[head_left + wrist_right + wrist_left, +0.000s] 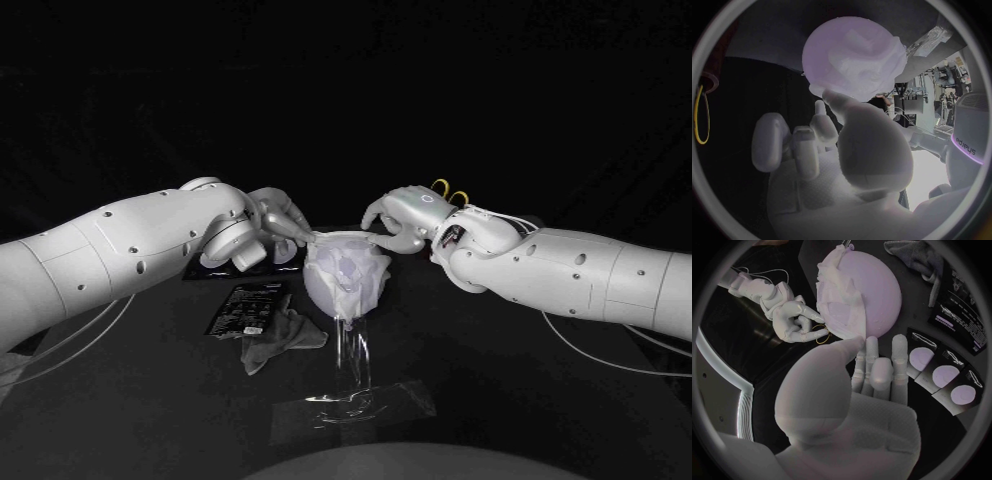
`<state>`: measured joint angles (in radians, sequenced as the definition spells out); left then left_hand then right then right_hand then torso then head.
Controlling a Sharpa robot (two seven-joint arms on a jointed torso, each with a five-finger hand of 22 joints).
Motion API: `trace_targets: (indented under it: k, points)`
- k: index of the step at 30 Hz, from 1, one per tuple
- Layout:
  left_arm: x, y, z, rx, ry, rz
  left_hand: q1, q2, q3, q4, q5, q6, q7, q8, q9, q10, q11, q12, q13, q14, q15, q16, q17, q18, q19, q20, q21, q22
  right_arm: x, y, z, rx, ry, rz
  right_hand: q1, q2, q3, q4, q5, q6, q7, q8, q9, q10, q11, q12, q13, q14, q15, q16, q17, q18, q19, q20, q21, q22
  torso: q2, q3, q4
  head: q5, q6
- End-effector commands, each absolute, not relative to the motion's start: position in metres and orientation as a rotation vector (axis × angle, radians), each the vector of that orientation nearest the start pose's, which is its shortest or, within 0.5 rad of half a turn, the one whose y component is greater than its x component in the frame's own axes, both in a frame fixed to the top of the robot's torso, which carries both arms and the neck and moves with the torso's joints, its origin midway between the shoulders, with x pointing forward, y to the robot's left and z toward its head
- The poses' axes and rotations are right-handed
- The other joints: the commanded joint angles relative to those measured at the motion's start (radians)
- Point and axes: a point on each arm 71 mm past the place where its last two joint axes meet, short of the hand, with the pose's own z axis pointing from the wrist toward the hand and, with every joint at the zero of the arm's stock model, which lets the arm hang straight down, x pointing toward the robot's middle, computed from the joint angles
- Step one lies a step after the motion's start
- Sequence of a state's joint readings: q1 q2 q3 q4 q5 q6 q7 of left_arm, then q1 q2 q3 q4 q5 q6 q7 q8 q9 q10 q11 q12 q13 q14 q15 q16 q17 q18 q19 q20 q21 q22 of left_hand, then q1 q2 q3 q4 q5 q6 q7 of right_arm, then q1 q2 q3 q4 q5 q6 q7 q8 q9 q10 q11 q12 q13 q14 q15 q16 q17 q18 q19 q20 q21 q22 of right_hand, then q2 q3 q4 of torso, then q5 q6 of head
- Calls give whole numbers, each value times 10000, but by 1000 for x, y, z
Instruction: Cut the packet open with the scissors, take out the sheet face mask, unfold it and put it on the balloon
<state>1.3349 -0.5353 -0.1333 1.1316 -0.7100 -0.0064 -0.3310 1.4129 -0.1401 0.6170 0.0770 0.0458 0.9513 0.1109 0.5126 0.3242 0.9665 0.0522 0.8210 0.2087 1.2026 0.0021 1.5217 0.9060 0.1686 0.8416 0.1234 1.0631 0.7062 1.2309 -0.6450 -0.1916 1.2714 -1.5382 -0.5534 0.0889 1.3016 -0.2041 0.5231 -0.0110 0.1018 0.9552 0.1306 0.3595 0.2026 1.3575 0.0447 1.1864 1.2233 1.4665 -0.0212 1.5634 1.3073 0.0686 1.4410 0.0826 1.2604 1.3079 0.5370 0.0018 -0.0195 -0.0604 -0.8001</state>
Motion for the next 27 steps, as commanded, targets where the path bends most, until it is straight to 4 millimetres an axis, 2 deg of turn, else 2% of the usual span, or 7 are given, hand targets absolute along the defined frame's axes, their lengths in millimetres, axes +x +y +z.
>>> trace_targets:
  k: [1,7,11,16,22,27]
  points:
    - [556,163,-198,-4894,21766,-7075,89,9,33,5,31,14,69,36,1040,-48,-17,37,17,70,-26,48,-2,147,9,-92,58,16,508,-163,-216,-3968,14426,6679,40,-82,-47,-38,60,10,35,-59,-7,-38,40,23,45,1008,38,16,2516,-84,59,43,10,1834,9,11,6,4,-3]
    - [555,163,-198,-4872,21783,-7101,89,9,33,5,31,14,69,36,1040,-48,-17,37,17,70,-26,48,-2,147,9,-92,58,16,509,-162,-215,-3900,14290,6615,94,-24,6,-58,204,130,8,-15,10,10,20,112,131,1025,26,44,2572,-104,106,45,141,1865,18,10,-5,0,-2]
    - [554,162,-198,-4847,21795,-7131,89,9,33,5,31,14,69,36,1040,-48,-17,37,17,70,-26,48,-2,147,9,-92,58,16,510,-159,-216,-3921,14279,6606,274,312,266,-93,68,450,-98,133,71,136,-71,277,285,1043,-46,74,2635,-137,194,6,364,1917,21,10,3,4,7]
    - [554,161,-197,-4824,21805,-7155,82,6,35,4,31,12,70,34,1047,-53,-17,39,17,74,-24,52,4,147,7,-93,65,20,511,-155,-218,-4080,14345,6577,427,622,487,-176,36,789,-211,348,170,287,-169,444,446,1043,-131,74,2635,-180,291,-67,608,1975,29,7,7,2,-15]
    - [553,161,-197,-4792,21816,-7193,76,4,38,3,31,11,71,33,1052,-57,-16,40,18,78,-23,56,10,147,6,-93,71,24,512,-151,-221,-4369,14388,6418,420,757,467,-236,-60,984,-299,581,295,498,-244,709,694,1043,-197,74,2635,-250,435,-129,975,2066,28,-7,3,11,-58]
    - [552,160,-197,-4763,21826,-7226,76,4,38,3,31,11,71,33,1052,-57,-16,40,18,78,-23,56,10,147,6,-93,71,24,511,-149,-225,-4461,14326,6277,363,809,410,-244,-121,998,-348,690,363,660,-284,934,901,1043,-230,74,2635,-309,554,-163,1273,2141,17,-3,-1,23,-91]
